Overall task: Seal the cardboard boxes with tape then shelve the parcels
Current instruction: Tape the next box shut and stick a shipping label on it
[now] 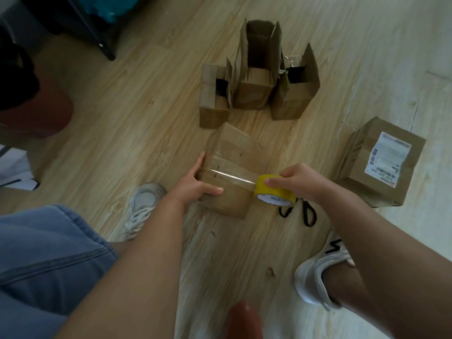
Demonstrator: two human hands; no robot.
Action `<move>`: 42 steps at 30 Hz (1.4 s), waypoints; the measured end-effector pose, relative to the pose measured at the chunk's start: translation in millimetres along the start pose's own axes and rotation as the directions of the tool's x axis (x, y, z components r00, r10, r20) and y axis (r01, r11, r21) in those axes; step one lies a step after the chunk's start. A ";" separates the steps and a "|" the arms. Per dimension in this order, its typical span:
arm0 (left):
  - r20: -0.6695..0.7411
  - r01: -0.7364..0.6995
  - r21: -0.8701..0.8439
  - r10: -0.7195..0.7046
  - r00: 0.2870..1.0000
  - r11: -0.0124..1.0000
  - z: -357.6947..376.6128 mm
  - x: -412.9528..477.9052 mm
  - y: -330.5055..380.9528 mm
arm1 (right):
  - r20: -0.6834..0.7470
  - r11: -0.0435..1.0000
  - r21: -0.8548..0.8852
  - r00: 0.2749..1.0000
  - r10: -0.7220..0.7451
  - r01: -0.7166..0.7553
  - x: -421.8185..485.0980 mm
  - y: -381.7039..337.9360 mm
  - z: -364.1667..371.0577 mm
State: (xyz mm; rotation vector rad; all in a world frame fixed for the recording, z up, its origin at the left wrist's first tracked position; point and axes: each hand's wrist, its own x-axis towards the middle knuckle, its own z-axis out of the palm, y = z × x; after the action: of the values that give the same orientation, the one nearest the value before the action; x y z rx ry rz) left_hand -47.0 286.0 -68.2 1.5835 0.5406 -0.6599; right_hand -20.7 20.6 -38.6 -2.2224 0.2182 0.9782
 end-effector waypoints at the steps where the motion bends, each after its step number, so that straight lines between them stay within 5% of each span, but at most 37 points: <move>1: 0.004 0.003 -0.007 -0.003 1.000 1.000 1.0 1.6 -0.3 | -0.026 0.999 -0.051 1.000 0.005 -0.006 4.6 0.0 2.5; 5: 0.020 0.044 -0.082 -0.043 0.999 0.996 -3.8 6.3 -2.8 | -0.132 0.962 -0.267 0.991 0.017 -0.052 14.0 3.3 17.0; 11: 0.036 0.099 -0.058 -0.097 0.995 0.993 -14.1 18.5 -9.8 | -0.170 0.944 -0.321 0.985 0.019 -0.073 20.4 5.1 35.7; 16: -0.088 -0.018 0.165 0.033 0.996 0.986 -4.4 13.1 -12.0 | -0.200 0.943 -0.316 0.979 0.042 -0.105 23.9 -4.1 49.6; 18: -0.142 -0.080 0.387 0.145 0.979 0.919 0.9 14.1 -14.7 | -0.216 0.944 -0.307 0.975 0.053 -0.120 24.4 -5.0 52.3; 21: -0.108 -0.124 0.774 0.322 0.941 0.620 18.8 12.1 -22.5 | -0.239 0.945 -0.296 0.969 0.065 -0.137 24.4 -3.0 54.9; 24: 0.001 -0.167 0.901 0.385 0.923 0.400 34.0 4.8 -39.8 | -0.234 0.947 -0.285 0.969 0.077 -0.145 23.6 -2.8 54.2; 33: -0.003 -0.049 0.956 0.176 0.984 0.289 36.0 5.8 -37.5 | -0.227 0.936 -0.317 0.970 0.083 -0.154 23.1 -6.1 52.7; 39: -0.053 -0.059 0.949 0.343 0.938 0.309 35.8 -5.7 -43.2 | -0.245 0.921 -0.334 0.962 0.119 -0.198 19.0 -11.0 52.2; 42: -0.099 -0.002 0.948 0.304 0.948 0.317 42.2 -13.3 -51.2 | -0.253 0.920 -0.329 0.958 0.134 -0.215 18.6 -9.9 54.4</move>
State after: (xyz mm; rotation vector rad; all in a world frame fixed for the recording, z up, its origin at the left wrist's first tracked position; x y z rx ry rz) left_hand -96.0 250.4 -98.6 2.8736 0.1137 -0.6396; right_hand -35.6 65.6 -72.5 -2.6880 0.3761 0.9125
